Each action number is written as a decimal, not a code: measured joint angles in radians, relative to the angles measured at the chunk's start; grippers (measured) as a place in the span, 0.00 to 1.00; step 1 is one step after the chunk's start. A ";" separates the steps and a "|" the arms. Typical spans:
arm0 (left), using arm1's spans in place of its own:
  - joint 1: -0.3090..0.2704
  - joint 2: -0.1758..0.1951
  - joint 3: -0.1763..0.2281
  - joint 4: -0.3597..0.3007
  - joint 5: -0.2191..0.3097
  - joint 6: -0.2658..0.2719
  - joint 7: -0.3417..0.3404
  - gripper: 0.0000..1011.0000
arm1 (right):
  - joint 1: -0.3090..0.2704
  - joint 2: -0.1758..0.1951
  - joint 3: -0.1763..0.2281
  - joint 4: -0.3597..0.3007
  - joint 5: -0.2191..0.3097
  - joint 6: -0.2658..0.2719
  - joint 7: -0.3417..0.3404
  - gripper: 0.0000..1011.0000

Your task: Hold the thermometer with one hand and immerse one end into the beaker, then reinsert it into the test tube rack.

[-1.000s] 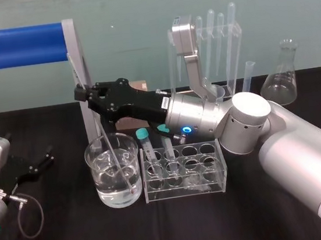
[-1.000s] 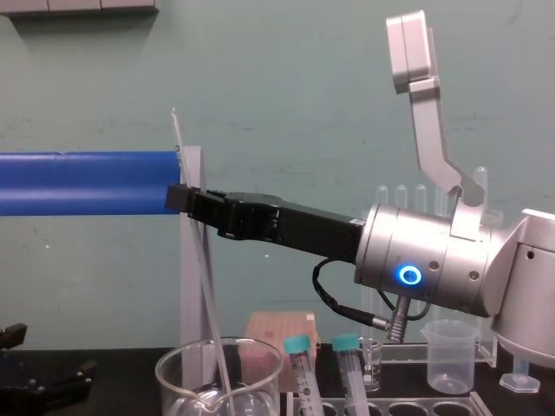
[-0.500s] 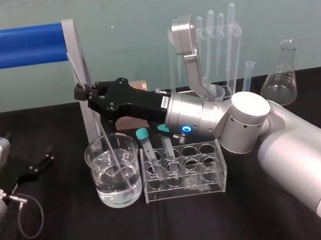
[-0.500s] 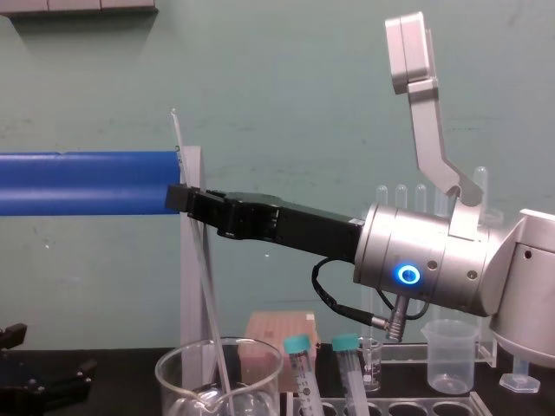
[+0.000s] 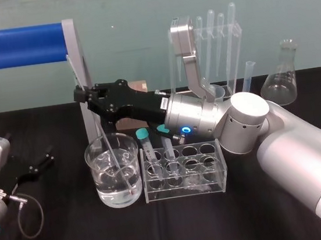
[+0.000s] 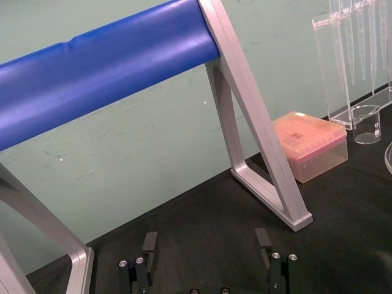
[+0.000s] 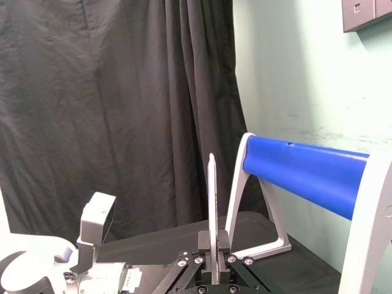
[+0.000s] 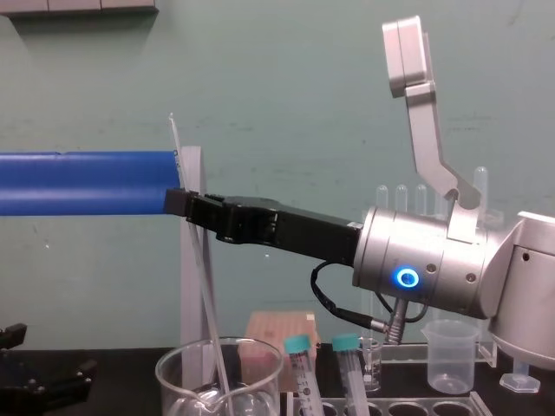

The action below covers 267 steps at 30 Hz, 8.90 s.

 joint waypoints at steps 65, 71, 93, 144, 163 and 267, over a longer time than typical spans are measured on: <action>0.000 0.000 0.000 0.000 0.000 0.000 0.000 1.00 | -0.005 0.002 -0.001 -0.007 -0.004 0.002 0.004 0.06; 0.000 0.000 0.000 0.000 0.000 0.000 0.000 1.00 | -0.006 0.002 -0.002 -0.009 -0.003 0.002 0.004 0.06; 0.000 0.000 0.000 0.000 0.000 0.000 0.000 1.00 | -0.008 0.005 -0.005 -0.016 -0.003 0.004 0.000 0.06; 0.000 0.000 0.000 0.000 0.000 0.000 0.000 1.00 | 0.037 0.036 0.116 -0.242 0.157 0.052 -0.023 0.06; 0.000 0.000 0.000 0.000 0.000 0.000 0.000 1.00 | -0.161 0.329 0.206 -0.567 0.152 0.099 -0.226 0.06; 0.000 0.000 0.000 0.000 0.000 0.000 0.000 1.00 | -0.163 0.274 0.109 -0.362 -0.012 0.089 -0.205 0.87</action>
